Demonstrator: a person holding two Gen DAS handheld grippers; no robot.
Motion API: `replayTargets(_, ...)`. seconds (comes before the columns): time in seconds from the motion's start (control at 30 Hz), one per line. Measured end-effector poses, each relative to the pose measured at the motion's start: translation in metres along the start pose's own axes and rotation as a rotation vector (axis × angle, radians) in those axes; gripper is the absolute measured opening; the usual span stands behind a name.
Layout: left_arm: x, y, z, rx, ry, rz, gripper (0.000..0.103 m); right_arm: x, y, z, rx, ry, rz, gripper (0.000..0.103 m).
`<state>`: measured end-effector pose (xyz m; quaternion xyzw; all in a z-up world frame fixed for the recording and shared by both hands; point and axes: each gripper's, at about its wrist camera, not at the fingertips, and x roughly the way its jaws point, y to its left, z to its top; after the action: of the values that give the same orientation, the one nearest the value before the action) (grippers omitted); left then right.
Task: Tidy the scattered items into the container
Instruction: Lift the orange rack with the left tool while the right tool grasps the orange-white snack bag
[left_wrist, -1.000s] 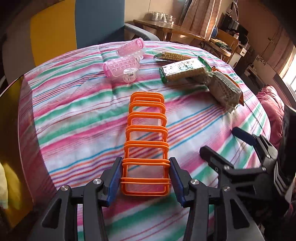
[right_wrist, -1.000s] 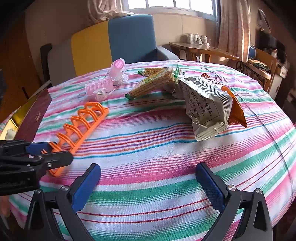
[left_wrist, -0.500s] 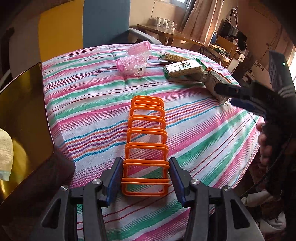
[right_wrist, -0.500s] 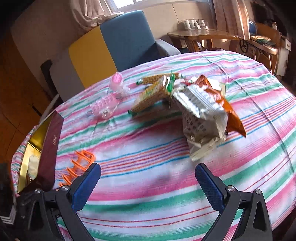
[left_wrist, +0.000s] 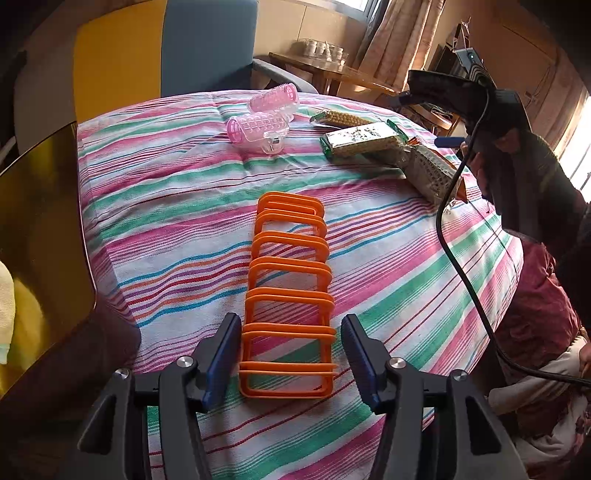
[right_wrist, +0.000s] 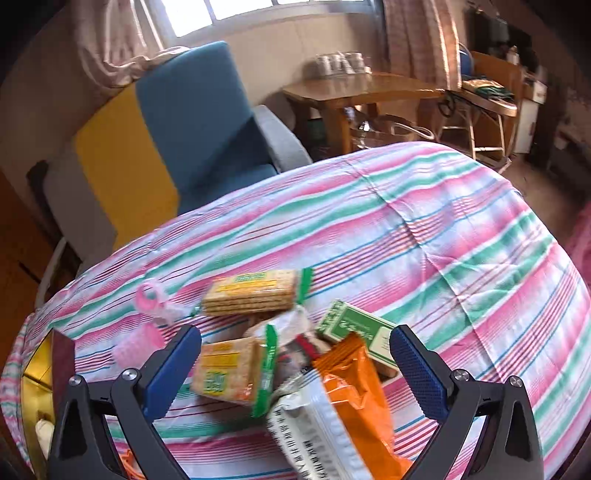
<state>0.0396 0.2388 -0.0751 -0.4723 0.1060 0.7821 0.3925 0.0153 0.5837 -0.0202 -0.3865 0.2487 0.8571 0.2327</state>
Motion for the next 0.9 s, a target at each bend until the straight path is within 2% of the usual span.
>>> replayTargets(0.1, 0.001, 0.001, 0.001, -0.013, -0.006, -0.009, 0.059, 0.001, -0.013, -0.015, 0.05, 0.042, 0.056, 0.103)
replayTargets(0.33, 0.002, -0.004, -0.001, 0.006, -0.018, 0.014, 0.059, -0.016, -0.001, -0.065, -0.002, 0.112, 0.261, 0.103)
replayTargets(0.43, 0.0, -0.002, -0.002, -0.004, -0.018, 0.008, 0.059, -0.024, 0.008, -0.085, -0.025, 0.14, 0.308, 0.103)
replayTargets(0.63, -0.001, -0.005, -0.004, 0.035, -0.022, 0.016, 0.059, -0.039, 0.01, -0.126, -0.064, 0.187, 0.306, 0.103)
replayTargets(0.73, -0.001, -0.005, -0.004, 0.041, -0.017, 0.014, 0.059, -0.048, 0.009, -0.133, -0.082, 0.155, 0.253, 0.103)
replayTargets(0.9, -0.003, 0.001, 0.003, -0.017, 0.012, -0.02, 0.059, -0.062, 0.011, -0.139, -0.122, 0.086, 0.157, 0.103)
